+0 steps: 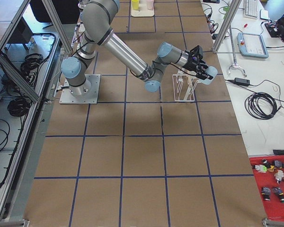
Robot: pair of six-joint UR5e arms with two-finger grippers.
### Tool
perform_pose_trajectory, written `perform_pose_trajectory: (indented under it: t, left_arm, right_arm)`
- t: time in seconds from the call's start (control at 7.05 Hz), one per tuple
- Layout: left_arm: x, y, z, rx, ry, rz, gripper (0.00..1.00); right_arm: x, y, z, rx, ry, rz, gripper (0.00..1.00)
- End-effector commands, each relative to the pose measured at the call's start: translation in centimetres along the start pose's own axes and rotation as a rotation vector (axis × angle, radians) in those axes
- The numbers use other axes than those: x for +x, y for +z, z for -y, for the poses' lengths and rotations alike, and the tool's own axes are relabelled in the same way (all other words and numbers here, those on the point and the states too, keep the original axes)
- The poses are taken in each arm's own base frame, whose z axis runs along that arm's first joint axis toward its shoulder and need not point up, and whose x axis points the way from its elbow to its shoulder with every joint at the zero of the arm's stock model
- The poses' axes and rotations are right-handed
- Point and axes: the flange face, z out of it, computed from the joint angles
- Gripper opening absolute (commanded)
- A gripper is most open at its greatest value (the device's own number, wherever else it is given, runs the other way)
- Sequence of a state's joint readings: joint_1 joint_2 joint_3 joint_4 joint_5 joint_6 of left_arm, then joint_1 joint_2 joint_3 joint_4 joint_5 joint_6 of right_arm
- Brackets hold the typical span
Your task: Transfer IKEA cup to right arm and place on rack
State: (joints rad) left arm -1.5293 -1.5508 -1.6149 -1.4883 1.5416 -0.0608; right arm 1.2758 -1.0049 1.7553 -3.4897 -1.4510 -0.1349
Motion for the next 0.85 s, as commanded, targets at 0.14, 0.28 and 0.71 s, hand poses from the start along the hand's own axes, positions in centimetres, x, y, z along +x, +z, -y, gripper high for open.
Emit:
perform_pose_trajectory:
  t: [0.14, 0.28, 0.71]
  left_arm:
    - [-0.2, -0.1, 0.2, 0.012, 0.007, 0.030, 0.99]
    - [-0.2, -0.3, 0.2, 0.019, 0.007, 0.030, 0.99]
    - [0.0, -0.4, 0.2, 0.023, 0.011, 0.028, 0.99]
  right_arm:
    - [-1.4, 0.3, -2.1, -0.039, -0.003, 0.019, 0.10]
    - [-1.5, 0.5, -2.7, -0.051, -0.002, 0.021, 0.10]
    - [-1.5, -0.2, -3.1, -0.066, -0.012, 0.019, 0.63]
